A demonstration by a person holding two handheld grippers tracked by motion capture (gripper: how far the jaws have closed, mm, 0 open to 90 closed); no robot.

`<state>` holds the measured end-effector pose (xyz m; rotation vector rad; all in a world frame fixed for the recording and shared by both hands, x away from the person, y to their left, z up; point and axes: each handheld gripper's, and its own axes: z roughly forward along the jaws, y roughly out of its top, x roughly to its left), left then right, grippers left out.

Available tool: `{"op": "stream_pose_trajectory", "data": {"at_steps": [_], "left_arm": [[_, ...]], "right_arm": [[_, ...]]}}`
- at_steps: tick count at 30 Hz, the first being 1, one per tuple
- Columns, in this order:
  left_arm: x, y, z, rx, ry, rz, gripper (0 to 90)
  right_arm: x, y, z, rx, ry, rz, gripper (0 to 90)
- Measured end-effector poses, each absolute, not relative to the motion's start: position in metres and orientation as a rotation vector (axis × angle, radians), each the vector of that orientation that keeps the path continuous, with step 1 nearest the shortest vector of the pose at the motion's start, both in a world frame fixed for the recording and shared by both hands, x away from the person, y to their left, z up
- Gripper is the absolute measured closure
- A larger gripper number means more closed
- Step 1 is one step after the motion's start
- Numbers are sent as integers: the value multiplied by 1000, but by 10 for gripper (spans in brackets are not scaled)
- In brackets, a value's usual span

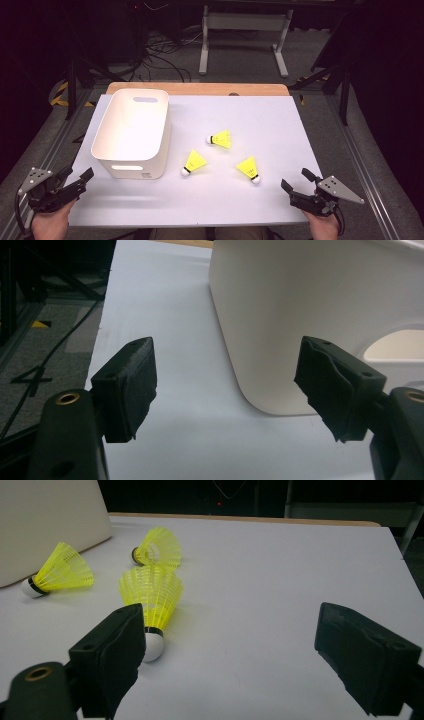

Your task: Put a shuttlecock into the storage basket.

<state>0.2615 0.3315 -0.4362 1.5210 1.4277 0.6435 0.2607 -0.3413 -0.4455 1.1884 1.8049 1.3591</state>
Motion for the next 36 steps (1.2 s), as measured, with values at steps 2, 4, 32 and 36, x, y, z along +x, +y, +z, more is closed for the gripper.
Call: {"op": "stream_pose_trajectory", "data": {"at_steps": [2, 4, 32, 36], "left_arm": [[263, 332, -434, 1512, 1430, 640, 257], [264, 332, -434, 1509, 1433, 638, 258], [280, 335, -412, 1508, 1474, 584, 282], [281, 335, -408, 1516, 1475, 572, 286]], "right_arm": [[261, -341, -445, 1188, 1805, 1359, 137], [261, -341, -445, 1188, 1805, 1359, 137], [261, -341, -446, 1187, 1810, 1358, 137], [261, -341, -446, 1188, 1812, 1358, 137]]}}
